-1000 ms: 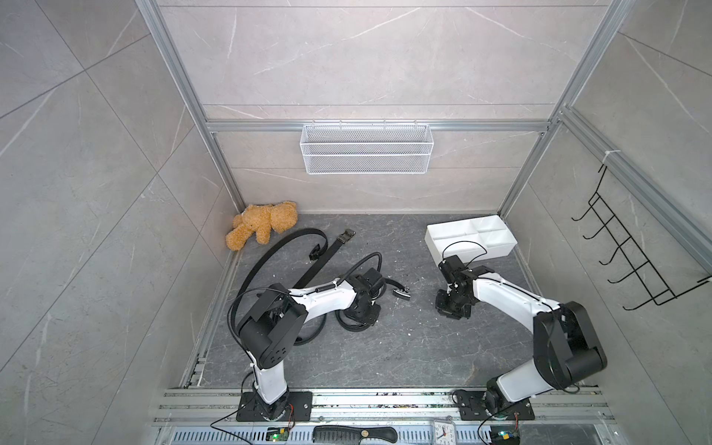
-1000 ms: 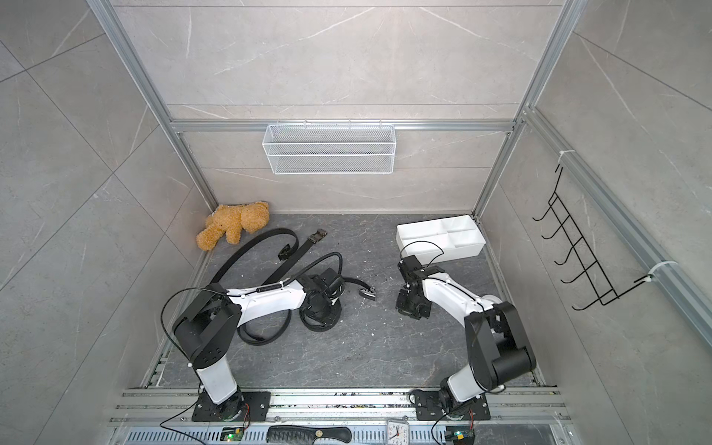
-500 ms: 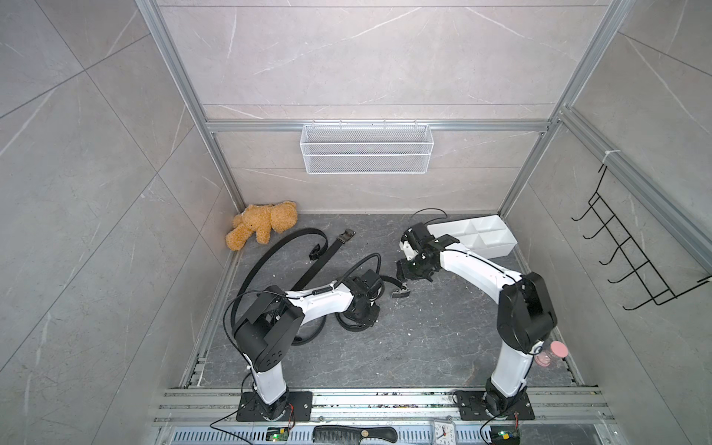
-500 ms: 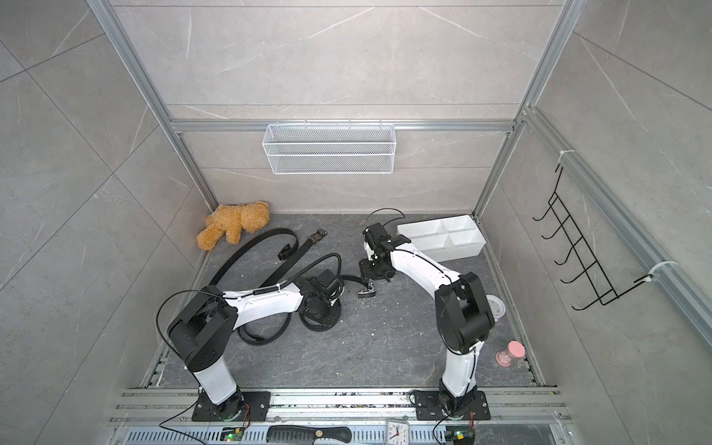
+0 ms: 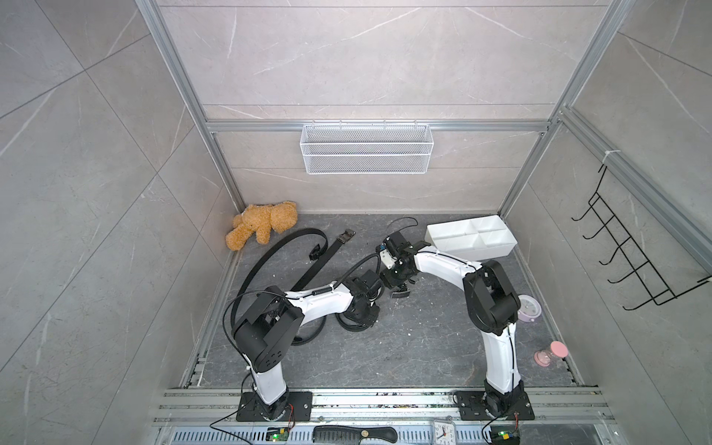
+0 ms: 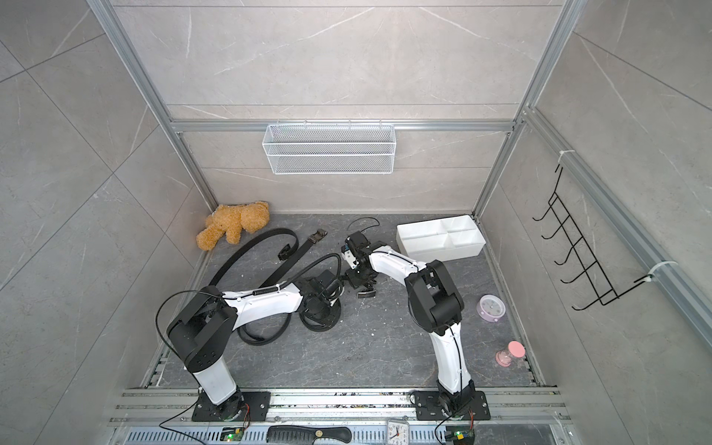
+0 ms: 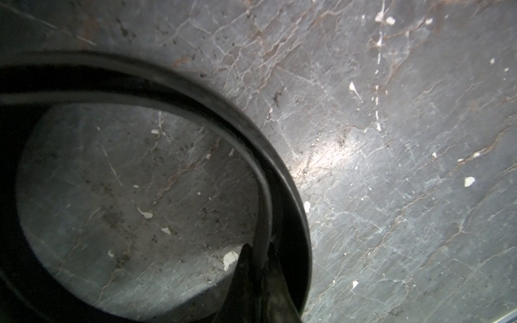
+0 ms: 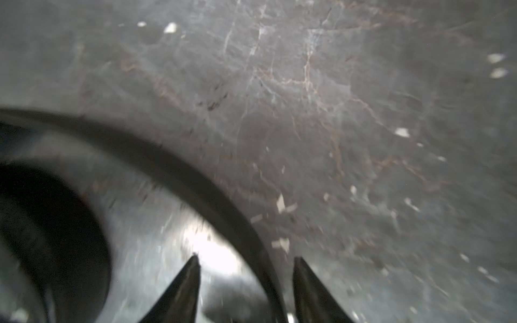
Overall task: Place the belts into the storage roll
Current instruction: Roll the belt at the center of the board.
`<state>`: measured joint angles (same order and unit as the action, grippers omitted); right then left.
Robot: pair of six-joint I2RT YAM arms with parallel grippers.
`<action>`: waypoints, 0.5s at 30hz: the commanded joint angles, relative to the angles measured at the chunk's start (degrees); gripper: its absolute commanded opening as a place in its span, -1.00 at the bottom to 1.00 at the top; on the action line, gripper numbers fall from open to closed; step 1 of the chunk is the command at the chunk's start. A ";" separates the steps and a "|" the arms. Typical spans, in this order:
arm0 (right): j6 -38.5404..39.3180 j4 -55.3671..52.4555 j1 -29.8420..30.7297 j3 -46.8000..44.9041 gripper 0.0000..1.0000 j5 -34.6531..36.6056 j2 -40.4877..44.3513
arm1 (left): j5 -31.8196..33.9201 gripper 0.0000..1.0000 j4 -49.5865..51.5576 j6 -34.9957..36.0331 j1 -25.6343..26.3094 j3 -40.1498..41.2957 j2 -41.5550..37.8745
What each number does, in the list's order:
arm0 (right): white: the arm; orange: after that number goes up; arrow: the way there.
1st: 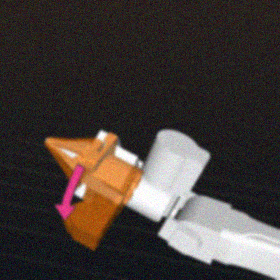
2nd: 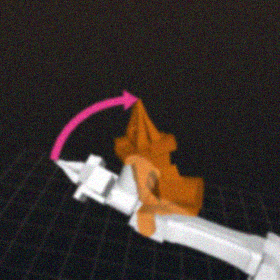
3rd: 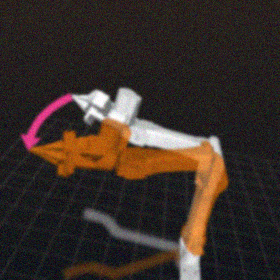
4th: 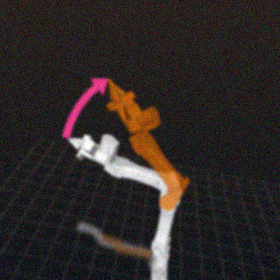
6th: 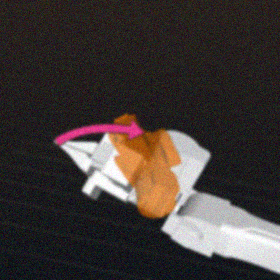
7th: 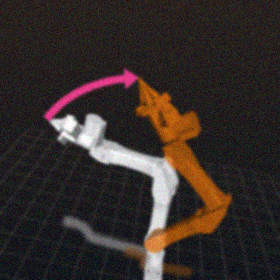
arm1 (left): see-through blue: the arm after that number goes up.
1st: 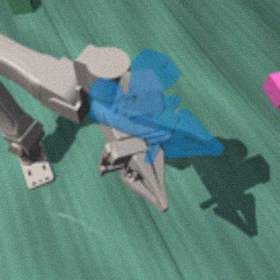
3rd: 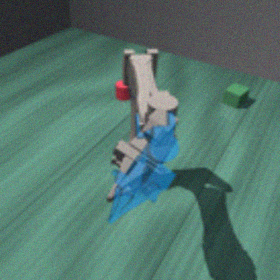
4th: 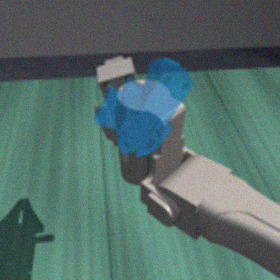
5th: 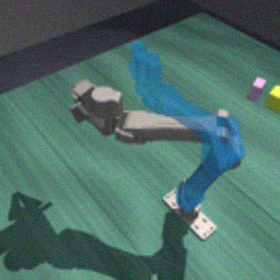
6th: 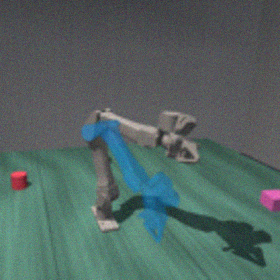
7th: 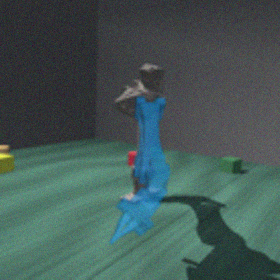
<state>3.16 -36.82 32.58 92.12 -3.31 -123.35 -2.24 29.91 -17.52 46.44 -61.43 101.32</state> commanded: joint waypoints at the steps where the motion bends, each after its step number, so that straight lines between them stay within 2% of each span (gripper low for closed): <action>1: -0.74 -5.53 -0.15 2.97 -0.37 3.45 -3.64 | 7.42 -1.00 2.43 -0.59 -2.44 3.53 4.36; 5: -5.81 -9.12 -1.20 -2.40 -1.00 10.24 0.96 | 8.52 -1.00 2.83 -0.87 -3.70 1.56 5.90; 11: -16.64 -12.95 -7.42 -20.13 -1.00 10.42 15.70 | 7.50 -1.00 2.20 0.07 -8.01 -3.91 10.53; 15: -22.88 -13.17 -8.51 -30.36 -1.00 8.01 24.97 | 7.27 -1.00 3.07 0.59 -10.31 -13.00 17.24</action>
<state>-12.45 -44.82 23.90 66.32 3.88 -103.37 -7.03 36.86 -17.06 40.25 -72.29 109.71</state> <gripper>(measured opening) 0.064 0.069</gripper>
